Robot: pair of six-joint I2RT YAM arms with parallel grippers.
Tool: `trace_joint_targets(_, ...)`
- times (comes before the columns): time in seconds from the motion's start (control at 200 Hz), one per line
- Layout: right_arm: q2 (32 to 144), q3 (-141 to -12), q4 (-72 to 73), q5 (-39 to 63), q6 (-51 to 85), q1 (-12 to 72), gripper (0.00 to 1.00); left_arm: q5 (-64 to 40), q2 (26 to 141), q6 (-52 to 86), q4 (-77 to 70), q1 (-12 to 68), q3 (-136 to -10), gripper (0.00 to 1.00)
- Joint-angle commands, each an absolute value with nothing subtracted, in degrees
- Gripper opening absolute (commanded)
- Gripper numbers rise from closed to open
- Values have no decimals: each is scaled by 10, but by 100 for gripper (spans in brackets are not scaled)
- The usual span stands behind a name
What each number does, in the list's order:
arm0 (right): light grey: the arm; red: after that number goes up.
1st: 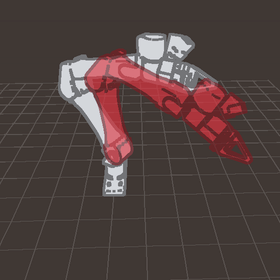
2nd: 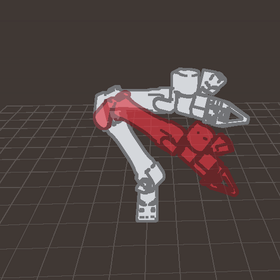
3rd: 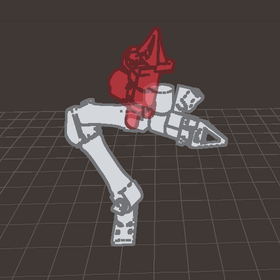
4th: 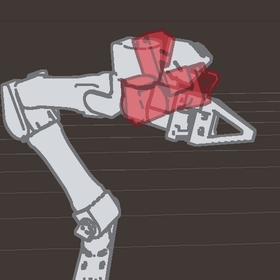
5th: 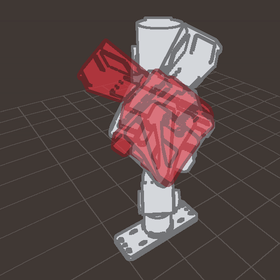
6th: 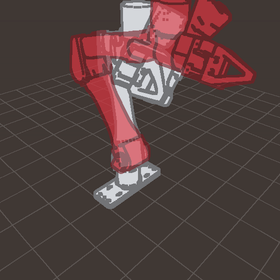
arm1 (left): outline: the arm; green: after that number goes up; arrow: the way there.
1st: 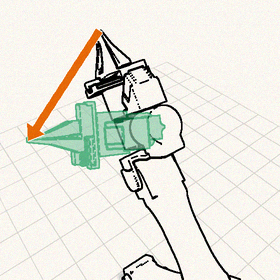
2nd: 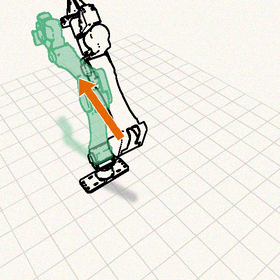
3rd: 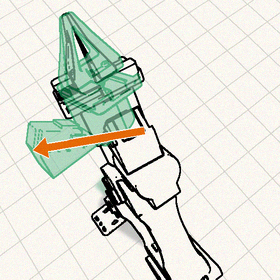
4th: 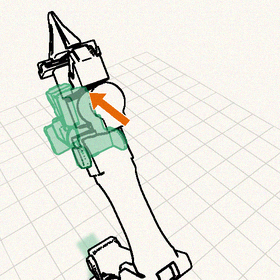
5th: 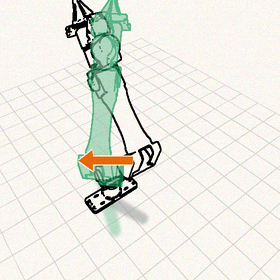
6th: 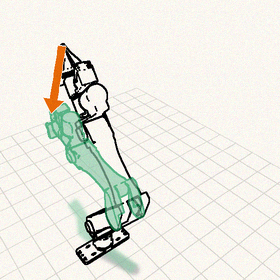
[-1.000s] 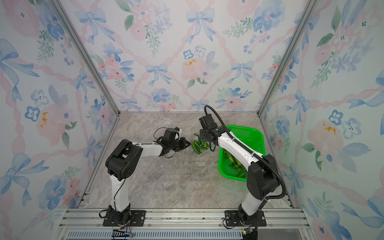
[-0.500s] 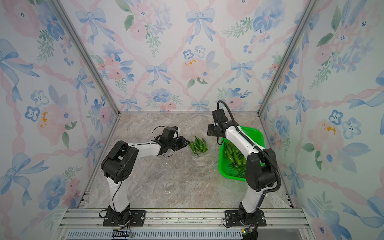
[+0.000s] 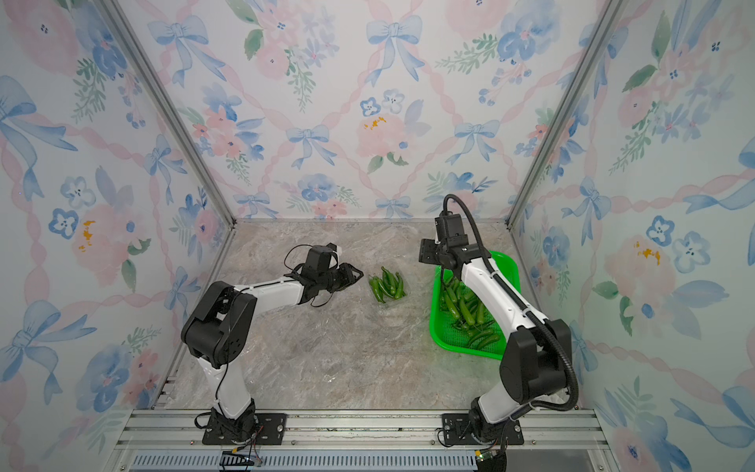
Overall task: Take small green peppers out of containers
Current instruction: Open the packing box at the center of the board, then pick up the green pepper from the packing box.
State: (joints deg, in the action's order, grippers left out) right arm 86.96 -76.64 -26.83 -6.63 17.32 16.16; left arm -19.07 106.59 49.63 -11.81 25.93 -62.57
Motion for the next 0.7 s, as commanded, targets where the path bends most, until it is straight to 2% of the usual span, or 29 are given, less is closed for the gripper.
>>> trace_joint_targets(0.0,818,-738,-250,-81,166,159,71,-184,1025,477,-102,256,-615,39)
trace_joint_targets(0.105,841,-746,-276,7,173,172,68,-176,993,470,-98,256,-599,40)
trace_joint_targets(0.18,883,-764,-294,31,166,208,64,-163,966,465,-93,256,-582,41)
trace_joint_targets(0.325,983,-800,-280,52,175,269,56,-158,929,460,-82,254,-550,42)
trace_joint_targets(0.495,1075,-855,-258,46,194,303,49,-155,893,461,-82,253,-504,42)
trace_joint_targets(0.695,1142,-903,-265,45,197,321,49,-153,865,461,-82,248,-463,43)
